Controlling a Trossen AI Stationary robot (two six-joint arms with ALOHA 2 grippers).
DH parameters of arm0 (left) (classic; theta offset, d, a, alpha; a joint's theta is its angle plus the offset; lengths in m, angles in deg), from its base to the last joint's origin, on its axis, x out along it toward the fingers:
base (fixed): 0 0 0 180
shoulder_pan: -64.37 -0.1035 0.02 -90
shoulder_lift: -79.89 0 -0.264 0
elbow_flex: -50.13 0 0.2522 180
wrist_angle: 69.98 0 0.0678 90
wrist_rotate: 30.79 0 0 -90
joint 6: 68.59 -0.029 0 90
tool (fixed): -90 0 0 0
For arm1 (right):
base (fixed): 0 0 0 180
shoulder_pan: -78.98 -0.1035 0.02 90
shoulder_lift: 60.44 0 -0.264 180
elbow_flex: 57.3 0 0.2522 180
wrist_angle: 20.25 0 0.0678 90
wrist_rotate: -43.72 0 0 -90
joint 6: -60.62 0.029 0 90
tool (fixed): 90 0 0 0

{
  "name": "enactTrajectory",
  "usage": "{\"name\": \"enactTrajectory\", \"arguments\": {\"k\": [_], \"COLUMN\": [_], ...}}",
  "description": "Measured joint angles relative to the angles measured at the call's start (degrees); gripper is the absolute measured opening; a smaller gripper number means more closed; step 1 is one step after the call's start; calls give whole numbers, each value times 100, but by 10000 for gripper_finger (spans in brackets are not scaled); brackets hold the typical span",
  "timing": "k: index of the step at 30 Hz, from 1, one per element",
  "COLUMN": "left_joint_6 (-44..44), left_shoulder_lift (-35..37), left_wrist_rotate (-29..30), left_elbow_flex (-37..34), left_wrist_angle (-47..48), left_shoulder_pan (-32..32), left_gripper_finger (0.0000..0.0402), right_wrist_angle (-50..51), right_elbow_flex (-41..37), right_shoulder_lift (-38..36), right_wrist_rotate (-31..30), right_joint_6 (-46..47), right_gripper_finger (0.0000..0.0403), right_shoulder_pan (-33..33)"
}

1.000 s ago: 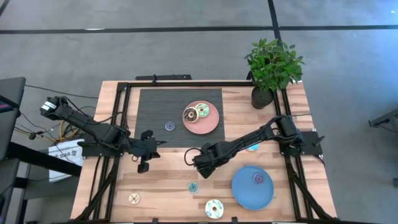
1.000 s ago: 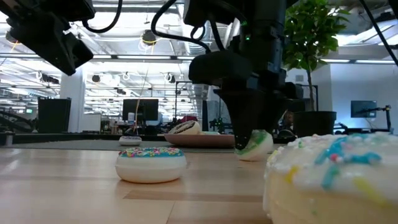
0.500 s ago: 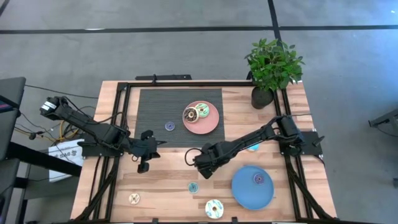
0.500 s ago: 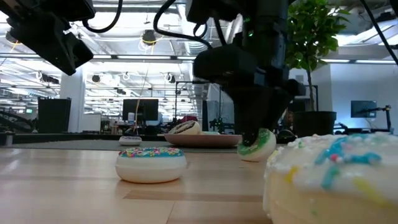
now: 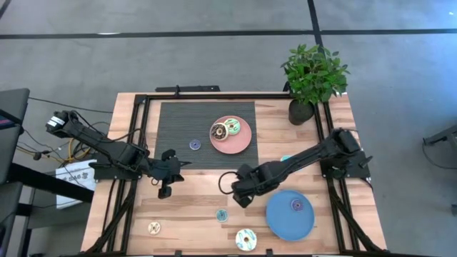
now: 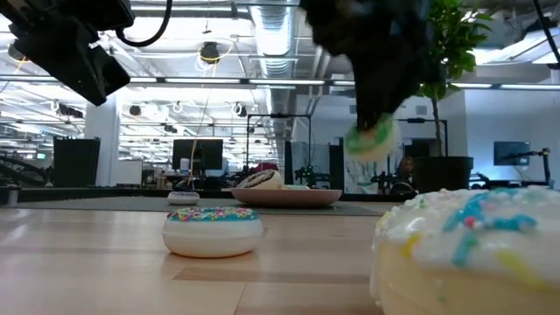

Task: Pick & Place donuts
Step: Put the small green donut on the blue plate

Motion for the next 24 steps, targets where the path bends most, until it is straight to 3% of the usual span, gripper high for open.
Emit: {"name": "enactTrajectory", "arguments": {"k": [8,18,24], "left_joint_6": [105,114,71], "left_shoulder_lift": [0,0,0], "left_wrist_rotate": [-109,-86,-83], "left_elbow_flex": [0,0,0], "left_wrist_angle": [-102,-175,-214], "left_shoulder_pan": [0,-2,-1], "left_gripper_finger": [0,0,0], "right_wrist_angle": [612,-34,-887], "right_elbow_flex": [-272,-2218,-3250], "right_shoulder_lift": [-911,-2249,-2379], "right_wrist_rotate": [-316,-1075,-1197], "right_joint_6": [721,3392,4106], "right_gripper_finger": [5,8,17], "right_shoulder_pan": [-917,-2309,-2526]}}
